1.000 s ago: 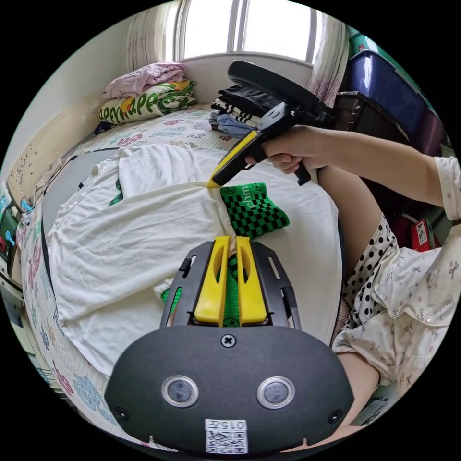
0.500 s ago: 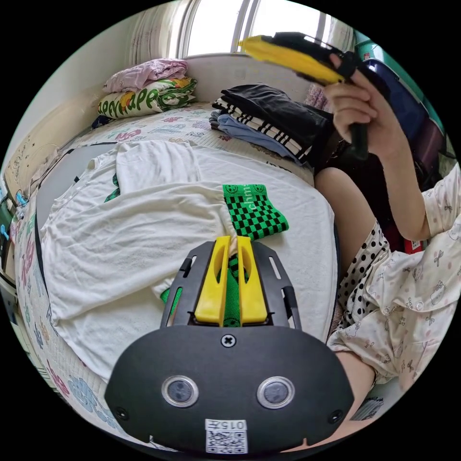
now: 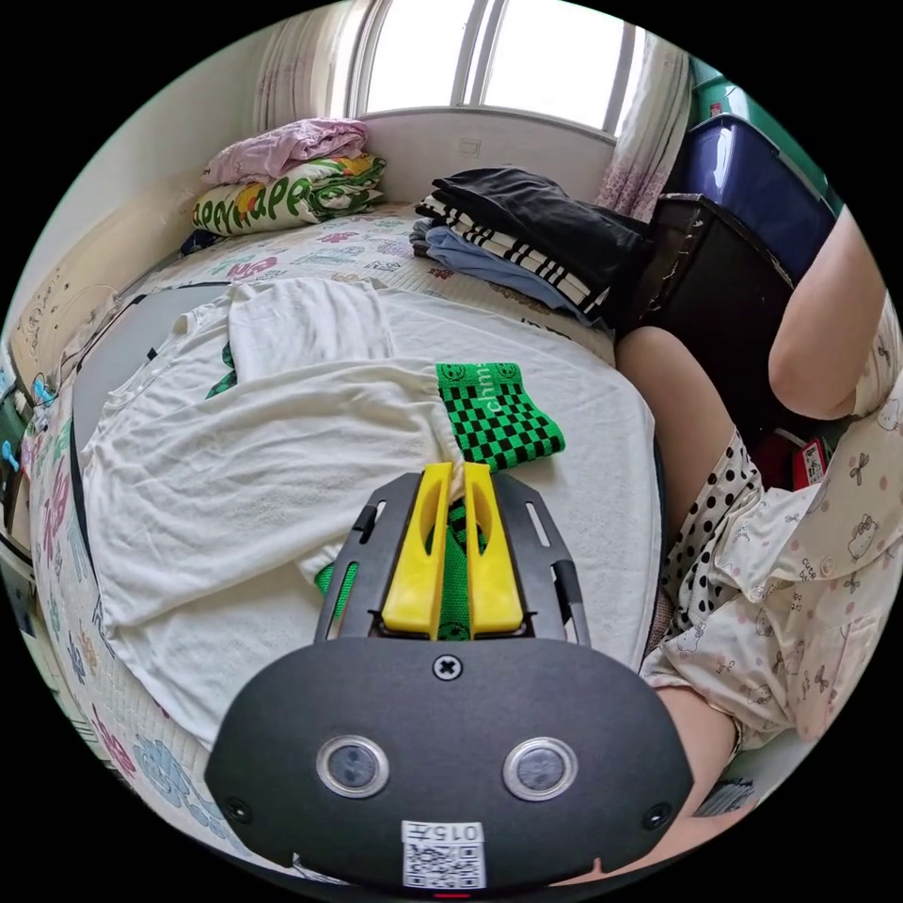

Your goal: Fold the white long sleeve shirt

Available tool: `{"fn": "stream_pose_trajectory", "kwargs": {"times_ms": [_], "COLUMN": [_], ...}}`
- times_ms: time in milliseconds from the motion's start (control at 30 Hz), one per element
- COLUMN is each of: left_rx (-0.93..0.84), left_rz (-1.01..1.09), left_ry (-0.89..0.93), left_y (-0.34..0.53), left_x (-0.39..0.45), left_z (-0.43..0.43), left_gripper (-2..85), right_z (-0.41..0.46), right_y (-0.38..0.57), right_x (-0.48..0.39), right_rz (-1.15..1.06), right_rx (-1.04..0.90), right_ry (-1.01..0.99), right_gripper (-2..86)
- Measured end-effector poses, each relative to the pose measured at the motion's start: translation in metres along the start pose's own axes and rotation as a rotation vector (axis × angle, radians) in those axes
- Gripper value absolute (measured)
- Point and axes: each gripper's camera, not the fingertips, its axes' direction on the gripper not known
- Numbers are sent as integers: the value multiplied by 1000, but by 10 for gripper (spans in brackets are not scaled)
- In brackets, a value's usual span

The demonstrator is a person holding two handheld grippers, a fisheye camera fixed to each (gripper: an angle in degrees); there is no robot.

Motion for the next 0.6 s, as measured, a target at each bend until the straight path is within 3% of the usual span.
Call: {"fn": "stream_pose_trajectory", "kwargs": {"times_ms": [267, 433, 600], "left_rx": [85, 302, 428], "left_rz": [-48, -81, -266], "left_ry": [93, 154, -140], "left_y": [45, 86, 119], "left_x": [-21, -43, -117], "left_z": [-8, -75, -147], "left_gripper": [28, 72, 88], "right_z": [9, 9, 60], "right_y": [91, 196, 344], "right_x": [37, 135, 318], "right_rz": [-39, -35, -74], "right_rx": [-59, -134, -458], "right_ry": [-20, 49, 314], "right_gripper": [-1, 31, 82]}}
